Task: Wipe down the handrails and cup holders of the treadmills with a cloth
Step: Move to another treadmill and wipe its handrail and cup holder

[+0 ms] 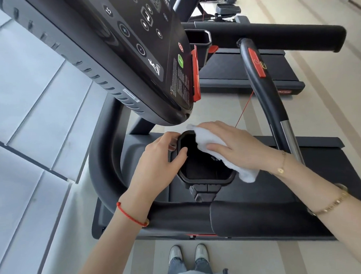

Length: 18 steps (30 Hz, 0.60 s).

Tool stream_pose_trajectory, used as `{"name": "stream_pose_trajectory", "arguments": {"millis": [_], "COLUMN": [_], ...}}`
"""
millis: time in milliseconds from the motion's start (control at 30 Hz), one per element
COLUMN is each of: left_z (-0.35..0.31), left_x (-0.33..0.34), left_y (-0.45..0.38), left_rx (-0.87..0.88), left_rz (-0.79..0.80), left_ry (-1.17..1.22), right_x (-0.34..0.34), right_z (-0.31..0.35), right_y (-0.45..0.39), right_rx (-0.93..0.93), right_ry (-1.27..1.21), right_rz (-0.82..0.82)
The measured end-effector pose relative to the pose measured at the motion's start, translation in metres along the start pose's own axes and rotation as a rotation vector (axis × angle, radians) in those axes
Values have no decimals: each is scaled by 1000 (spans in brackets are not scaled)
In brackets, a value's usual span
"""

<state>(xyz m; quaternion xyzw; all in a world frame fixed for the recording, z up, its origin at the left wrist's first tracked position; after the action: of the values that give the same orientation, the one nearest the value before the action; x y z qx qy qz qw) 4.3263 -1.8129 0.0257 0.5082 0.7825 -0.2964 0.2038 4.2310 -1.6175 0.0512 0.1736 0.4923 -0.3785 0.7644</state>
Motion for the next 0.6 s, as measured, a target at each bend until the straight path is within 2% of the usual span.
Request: {"name": "stream_pose_trajectory", "arguments": {"millis": [100, 233, 367, 467, 600], "left_z": [0, 0, -2, -8, -15], "left_x": [1, 2, 1, -4, -21], "left_y": [-1, -2, -2, 1, 13], "left_rx": [11, 21, 48, 89, 123], "left_rz": [16, 18, 17, -3, -73], "left_ry": [-10, -19, -36, -64, -29], "right_x": [-2, 4, -4, -17, -14], "right_z": [-2, 12, 17, 25, 45], "right_y": [18, 37, 63, 79, 89], "right_rx": [112, 165, 214, 146, -13], "right_ry": [-154, -277, -336, -324, -112], "right_rz": [-29, -163, -205, -116, 39]}}
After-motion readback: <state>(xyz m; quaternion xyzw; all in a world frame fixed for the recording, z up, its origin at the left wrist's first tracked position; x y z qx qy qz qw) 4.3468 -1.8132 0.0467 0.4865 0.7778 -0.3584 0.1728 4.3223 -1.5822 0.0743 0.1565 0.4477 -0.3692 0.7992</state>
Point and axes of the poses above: each hand's wrist, its own y-axis away from the middle knuckle, its own x-axis out of the palm, z = x × y, the point moved 1 cm from there along -y, towards the middle knuckle, and after that the axes turned 11 degrees about -z, right-handed, at the moved point
